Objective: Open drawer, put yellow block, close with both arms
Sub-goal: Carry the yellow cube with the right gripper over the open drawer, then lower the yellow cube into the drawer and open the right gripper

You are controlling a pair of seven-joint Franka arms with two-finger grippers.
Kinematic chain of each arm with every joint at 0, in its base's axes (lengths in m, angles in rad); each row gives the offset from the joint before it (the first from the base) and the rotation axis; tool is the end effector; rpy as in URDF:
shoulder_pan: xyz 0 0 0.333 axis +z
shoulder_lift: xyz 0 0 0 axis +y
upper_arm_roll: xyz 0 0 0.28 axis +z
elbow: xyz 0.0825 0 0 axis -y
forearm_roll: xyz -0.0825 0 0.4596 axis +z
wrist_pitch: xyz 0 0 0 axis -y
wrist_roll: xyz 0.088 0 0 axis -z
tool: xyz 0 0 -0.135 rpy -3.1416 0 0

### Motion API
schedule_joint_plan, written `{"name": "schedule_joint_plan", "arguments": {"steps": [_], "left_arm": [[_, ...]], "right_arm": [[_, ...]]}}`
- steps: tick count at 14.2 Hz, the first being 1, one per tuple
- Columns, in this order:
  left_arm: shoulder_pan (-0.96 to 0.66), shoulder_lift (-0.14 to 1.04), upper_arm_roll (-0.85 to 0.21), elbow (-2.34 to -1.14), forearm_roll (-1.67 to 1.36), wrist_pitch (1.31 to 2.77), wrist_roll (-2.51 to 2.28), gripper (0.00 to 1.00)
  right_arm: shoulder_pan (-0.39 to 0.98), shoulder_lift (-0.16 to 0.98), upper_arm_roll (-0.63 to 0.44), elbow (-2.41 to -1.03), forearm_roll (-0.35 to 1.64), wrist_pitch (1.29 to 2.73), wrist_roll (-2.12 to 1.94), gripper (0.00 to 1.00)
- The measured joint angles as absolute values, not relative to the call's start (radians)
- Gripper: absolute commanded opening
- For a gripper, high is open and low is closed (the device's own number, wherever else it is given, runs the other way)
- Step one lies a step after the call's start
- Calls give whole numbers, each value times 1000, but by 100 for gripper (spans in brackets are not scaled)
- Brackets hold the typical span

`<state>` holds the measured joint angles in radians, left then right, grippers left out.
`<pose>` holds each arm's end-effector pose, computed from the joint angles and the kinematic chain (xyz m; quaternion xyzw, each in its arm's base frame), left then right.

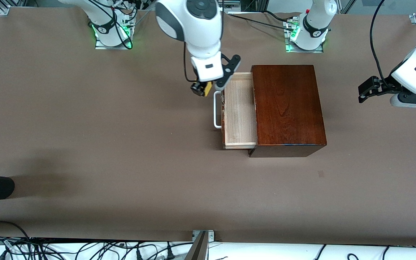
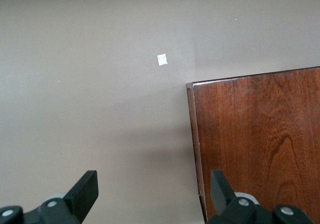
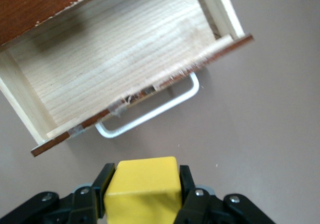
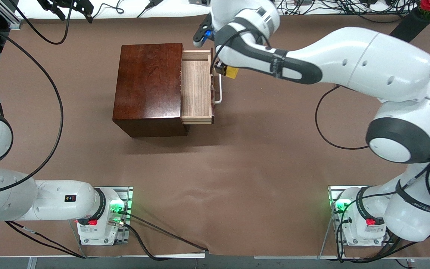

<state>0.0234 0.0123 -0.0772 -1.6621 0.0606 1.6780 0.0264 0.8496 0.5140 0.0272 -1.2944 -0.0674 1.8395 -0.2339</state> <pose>0.6396 -0.0267 0.5121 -0.9986 0.0433 -0.0022 0.0296 0.4991 0.5835 0.3763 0.8458 0.5326 0.0230 0.0197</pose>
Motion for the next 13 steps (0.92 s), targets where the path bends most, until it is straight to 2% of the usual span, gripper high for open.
{"name": "schedule_joint_plan", "arguments": {"steps": [5, 13], "left_arm": [[25, 14, -78, -1662, 60, 1678, 26, 100], [28, 14, -77, -1662, 59, 1678, 26, 100]], "right_arm": [[941, 676, 25, -1142, -115, 1865, -302, 0], [1009, 767, 21, -1116, -193, 2017, -354, 0]]}}
